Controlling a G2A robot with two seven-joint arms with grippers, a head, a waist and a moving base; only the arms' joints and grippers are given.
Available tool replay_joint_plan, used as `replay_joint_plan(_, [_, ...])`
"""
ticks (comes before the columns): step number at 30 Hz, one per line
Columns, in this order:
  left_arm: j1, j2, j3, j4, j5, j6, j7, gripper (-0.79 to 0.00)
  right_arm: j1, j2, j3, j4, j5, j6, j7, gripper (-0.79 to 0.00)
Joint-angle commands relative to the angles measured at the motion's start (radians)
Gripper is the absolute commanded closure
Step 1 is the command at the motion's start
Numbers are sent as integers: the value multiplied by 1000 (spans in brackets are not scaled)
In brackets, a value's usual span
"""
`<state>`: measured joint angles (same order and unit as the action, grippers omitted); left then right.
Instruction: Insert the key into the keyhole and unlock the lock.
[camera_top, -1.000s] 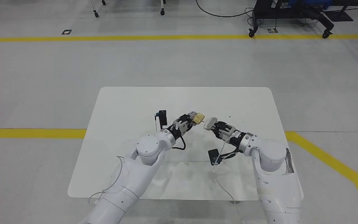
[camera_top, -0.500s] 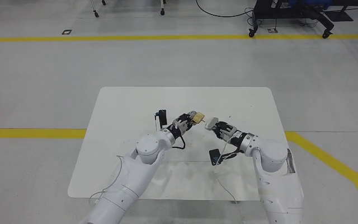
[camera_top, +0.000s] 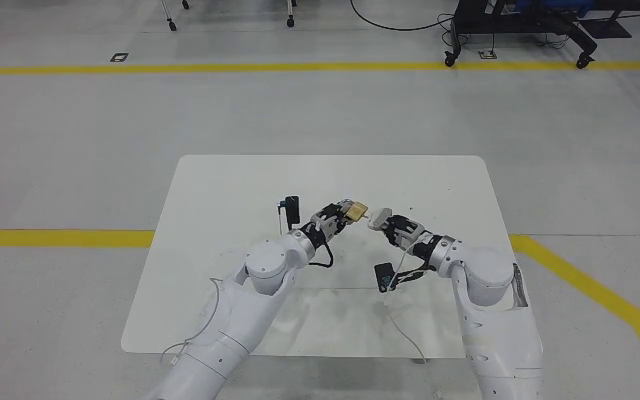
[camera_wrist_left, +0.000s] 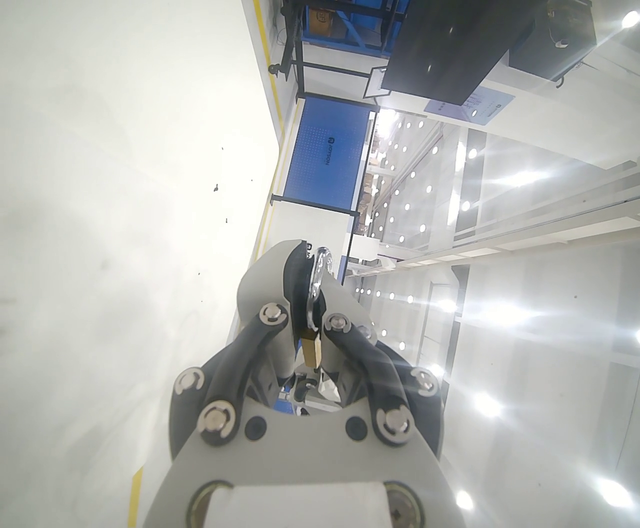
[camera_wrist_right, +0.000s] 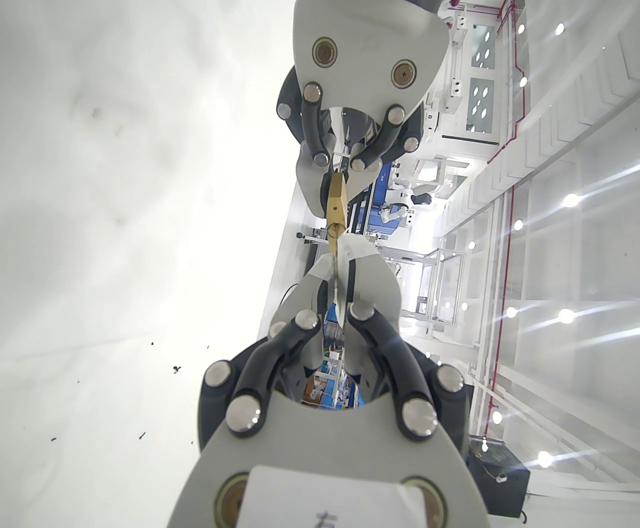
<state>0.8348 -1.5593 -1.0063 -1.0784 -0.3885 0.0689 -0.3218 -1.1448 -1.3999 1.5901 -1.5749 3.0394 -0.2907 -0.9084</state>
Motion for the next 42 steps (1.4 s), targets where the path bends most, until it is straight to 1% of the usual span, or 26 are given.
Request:
replay_joint_plan(1, [1, -1, -1, -2, 4, 1, 4, 0, 0, 1, 0, 1, 3, -2, 6, 0])
replay_joint_plan(16, [8, -8, 4, -14, 28, 10, 23, 0, 2, 10, -18, 2, 32, -18, 23, 0])
replay_joint_plan(30, [6, -18, 3, -11, 31, 25, 45, 0, 8, 3, -21, 15, 32, -35, 41, 0])
replay_joint_plan(42, [3, -23, 0, -5, 20, 30, 11, 0, 26, -3, -28, 28, 32, -48, 44, 0])
